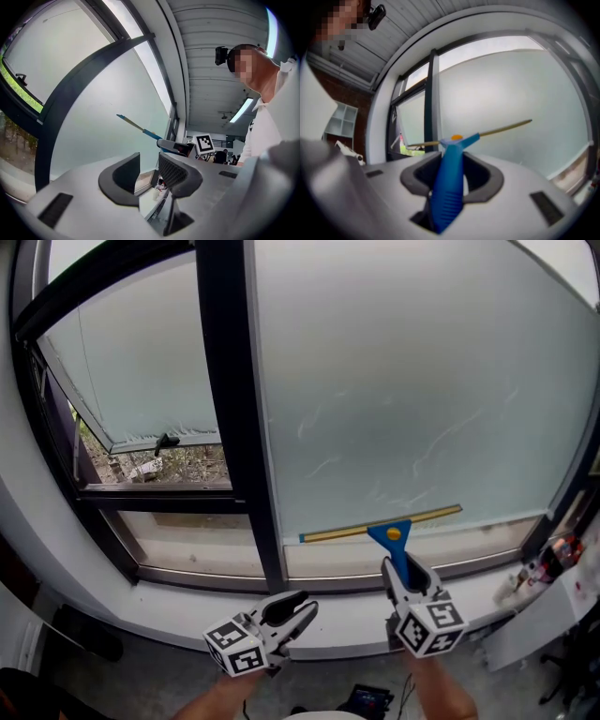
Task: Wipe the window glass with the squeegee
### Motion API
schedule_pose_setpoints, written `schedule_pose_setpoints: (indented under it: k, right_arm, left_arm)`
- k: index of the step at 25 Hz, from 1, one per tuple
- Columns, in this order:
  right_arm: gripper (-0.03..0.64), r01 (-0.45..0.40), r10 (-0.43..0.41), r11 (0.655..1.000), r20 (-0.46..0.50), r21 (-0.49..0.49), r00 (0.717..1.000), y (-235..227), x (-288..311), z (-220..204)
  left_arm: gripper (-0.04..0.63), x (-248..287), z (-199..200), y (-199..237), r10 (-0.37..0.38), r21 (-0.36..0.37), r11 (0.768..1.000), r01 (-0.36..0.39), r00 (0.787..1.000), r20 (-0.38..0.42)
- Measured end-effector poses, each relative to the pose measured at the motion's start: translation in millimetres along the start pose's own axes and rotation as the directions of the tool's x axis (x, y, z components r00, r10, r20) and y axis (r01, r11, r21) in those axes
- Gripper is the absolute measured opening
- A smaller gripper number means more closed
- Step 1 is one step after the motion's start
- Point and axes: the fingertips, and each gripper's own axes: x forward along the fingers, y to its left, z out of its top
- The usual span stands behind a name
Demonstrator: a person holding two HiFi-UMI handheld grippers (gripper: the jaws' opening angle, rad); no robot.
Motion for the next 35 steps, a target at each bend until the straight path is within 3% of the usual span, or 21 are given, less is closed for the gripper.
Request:
schedule_pose_setpoints:
  k: [6, 22, 35]
  right_arm:
    - [0.152, -0.008, 0.008, 1.000, 0.013, -0.018, 1.000, -15, 41, 19]
    - [0.152, -0.122, 0.124, 0.990, 0.027, -0.069, 0.992, -66, 167, 57]
    - [0.152, -0.077, 0.091, 0.989, 0.106, -0.126, 0.990, -41, 209, 93]
  left_arm:
    - [0.144, 22, 12, 32, 0.015, -0.005, 1.000, -0.015, 1.000, 0.017]
    - [0.144, 105, 82, 113, 0.112, 0.116, 0.985, -0.124, 0.988, 0.108]
    - [0.144, 103, 141, 142, 0.067, 0.195, 0.977, -0.086, 0.993, 0.099]
